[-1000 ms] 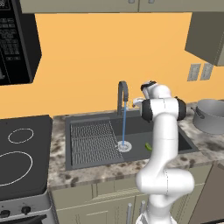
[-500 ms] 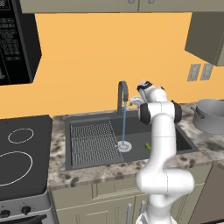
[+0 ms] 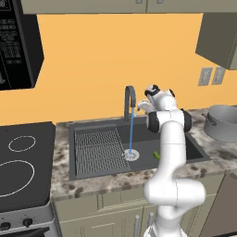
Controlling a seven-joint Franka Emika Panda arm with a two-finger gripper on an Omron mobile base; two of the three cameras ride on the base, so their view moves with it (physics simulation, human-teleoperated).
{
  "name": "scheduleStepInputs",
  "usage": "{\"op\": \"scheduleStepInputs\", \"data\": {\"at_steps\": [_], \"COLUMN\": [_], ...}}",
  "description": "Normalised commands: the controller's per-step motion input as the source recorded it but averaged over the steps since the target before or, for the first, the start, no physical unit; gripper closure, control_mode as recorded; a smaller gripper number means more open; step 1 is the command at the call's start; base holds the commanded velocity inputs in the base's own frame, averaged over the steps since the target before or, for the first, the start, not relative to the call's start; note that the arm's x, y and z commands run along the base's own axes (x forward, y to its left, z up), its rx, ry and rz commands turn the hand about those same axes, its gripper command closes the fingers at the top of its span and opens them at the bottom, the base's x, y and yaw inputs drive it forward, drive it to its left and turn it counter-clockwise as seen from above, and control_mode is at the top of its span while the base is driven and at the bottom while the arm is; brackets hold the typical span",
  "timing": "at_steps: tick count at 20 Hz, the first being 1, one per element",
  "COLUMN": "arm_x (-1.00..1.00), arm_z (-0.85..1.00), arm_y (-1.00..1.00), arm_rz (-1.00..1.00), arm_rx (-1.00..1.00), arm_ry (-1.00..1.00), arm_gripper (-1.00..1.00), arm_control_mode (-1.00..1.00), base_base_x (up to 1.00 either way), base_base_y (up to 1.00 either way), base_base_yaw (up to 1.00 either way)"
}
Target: Dump the lemon wedge from the pot into the sink. Then turn on the water and wash the lemon wedge. Then turn off the water and put the lemon wedge back in the pot.
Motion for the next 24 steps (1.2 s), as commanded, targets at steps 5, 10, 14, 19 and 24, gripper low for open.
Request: {"op": "scheduleStepInputs", "data": {"at_steps": [5, 10, 14, 19, 24], "arm_x": [-0.01, -0.01, 0.0, 0.0, 0.0], "arm_z": [0.0, 0.0, 0.0, 0.0, 0.0], "arm_y": [0.37, 0.5, 0.52, 0.53, 0.67], "arm_rz": [0.0, 0.0, 0.0, 0.0, 0.0], "arm_rx": [0.0, 0.0, 0.0, 0.0, 0.0], "arm_ry": [0.05, 0.01, 0.0, 0.0, 0.0], "arm_gripper": [-1.0, -1.0, -1.0, -1.0, -1.0], "arm_control_mode": [-1.0, -1.0, -1.0, -1.0, -1.0], "base_base_x": [0.0, 0.0, 0.0, 0.0, 0.0], "base_base_y": [0.0, 0.0, 0.0, 0.0, 0.0], "base_base_yaw": [0.0, 0.0, 0.0, 0.0, 0.0]}}
